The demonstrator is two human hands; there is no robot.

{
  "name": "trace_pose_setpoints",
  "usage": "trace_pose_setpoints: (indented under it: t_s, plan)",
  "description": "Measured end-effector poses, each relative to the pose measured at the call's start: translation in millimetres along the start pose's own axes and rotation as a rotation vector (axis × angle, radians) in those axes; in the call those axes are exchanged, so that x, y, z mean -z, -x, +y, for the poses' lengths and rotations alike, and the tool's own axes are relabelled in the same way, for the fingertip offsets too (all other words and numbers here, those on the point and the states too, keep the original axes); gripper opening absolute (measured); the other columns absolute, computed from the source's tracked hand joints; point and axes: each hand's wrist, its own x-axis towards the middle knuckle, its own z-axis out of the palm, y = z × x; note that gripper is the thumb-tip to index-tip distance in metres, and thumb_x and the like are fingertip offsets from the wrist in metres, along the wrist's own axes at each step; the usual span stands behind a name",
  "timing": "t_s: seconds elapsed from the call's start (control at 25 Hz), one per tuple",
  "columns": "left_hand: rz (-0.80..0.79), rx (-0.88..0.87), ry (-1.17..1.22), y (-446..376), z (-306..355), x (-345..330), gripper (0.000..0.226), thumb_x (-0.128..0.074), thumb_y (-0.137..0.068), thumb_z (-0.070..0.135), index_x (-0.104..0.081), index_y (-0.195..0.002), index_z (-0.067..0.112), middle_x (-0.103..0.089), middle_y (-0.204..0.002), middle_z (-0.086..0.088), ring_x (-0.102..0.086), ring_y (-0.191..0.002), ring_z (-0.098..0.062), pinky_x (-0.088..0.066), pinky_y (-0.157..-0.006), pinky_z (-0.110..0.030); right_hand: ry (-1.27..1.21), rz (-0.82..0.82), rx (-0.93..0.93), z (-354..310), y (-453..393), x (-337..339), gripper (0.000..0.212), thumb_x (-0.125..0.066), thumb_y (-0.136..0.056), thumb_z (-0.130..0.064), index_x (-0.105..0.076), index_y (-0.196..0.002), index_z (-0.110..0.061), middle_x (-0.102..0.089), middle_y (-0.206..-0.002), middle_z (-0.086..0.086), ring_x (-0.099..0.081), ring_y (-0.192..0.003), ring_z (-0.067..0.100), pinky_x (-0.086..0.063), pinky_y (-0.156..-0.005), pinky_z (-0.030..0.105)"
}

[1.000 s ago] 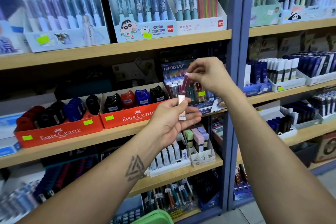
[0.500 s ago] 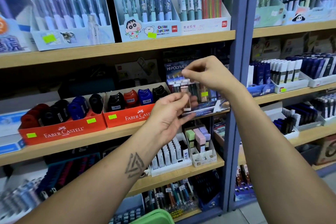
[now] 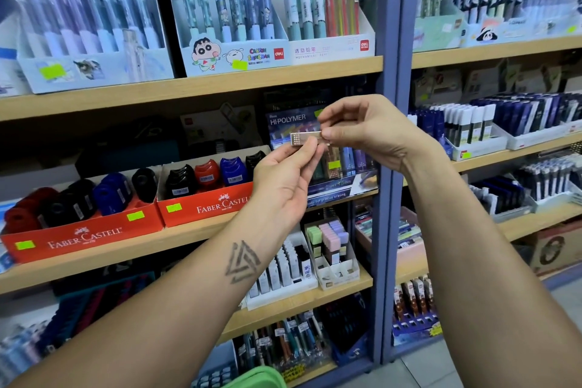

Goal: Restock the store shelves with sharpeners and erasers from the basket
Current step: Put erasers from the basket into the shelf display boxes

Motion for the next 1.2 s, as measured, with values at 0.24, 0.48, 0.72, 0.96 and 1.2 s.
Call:
trace_pose_setpoints:
  t_s: [0.24,0.48,0.72,0.96,1.2]
  plan:
    - [0.034,-0.007,-0.337,1,-7,-3,0.024,-0.062,-0.087,-0.016,-0.06,-0.11,-0.009,-0.069,-0.105,-0.028,-0.074,-0.088,-0.029,-0.062,-0.08,-0.031,0.134,0.327,0.017,9,-5,14,0.024,-0.076,-0.081,0.005,-0.068,-0.103,0.004,-0.069,-0.079,0.014,-0.069,-0.071,0.017,-0.058,-0.072,0.025]
    - [-0.204,-0.454,-1.687,11,-15,6,0.056,-0.057,-0.089,-0.002,-0.048,-0.141,0.016,-0.042,-0.14,0.008,-0.059,-0.073,-0.005,-0.054,-0.065,-0.019,0.291,0.501,-0.013,21,-6,23,0.011,-0.077,-0.082,-0.001,-0.073,-0.09,-0.008,-0.074,-0.082,0.019,-0.071,-0.072,0.021,-0.057,-0.076,0.029]
    - [-0.323,-0.484,-2.051,11,-23,11,0.067,-0.057,-0.086,0.0,-0.035,-0.149,0.011,-0.01,-0.161,0.008,-0.06,-0.063,-0.012,-0.054,-0.053,-0.03,0.369,0.489,0.066,17,-8,23,0.012,-0.077,-0.084,-0.005,-0.077,-0.095,-0.01,-0.076,-0.087,0.008,-0.074,-0.084,0.017,-0.058,-0.079,0.023]
    - [-0.353,-0.473,-2.11,15,-20,10,0.042,-0.058,-0.085,0.001,-0.05,-0.125,0.009,-0.009,-0.163,0.004,-0.059,-0.064,-0.017,-0.054,-0.055,-0.036,0.651,0.398,0.017,27,-16,16,0.01,-0.077,-0.085,-0.009,-0.077,-0.093,-0.014,-0.074,-0.084,0.001,-0.071,-0.083,0.014,-0.056,-0.083,0.025]
    - [-0.39,-0.431,-1.986,15,-16,16,0.043,-0.054,-0.087,0.0,-0.051,-0.128,0.011,-0.005,-0.164,0.012,-0.063,-0.066,-0.013,-0.055,-0.053,-0.035,0.924,0.3,0.025,39,-17,5,0.024,-0.075,-0.086,-0.007,-0.076,-0.107,-0.018,-0.07,-0.1,-0.003,-0.061,-0.082,0.012,-0.053,-0.085,0.03]
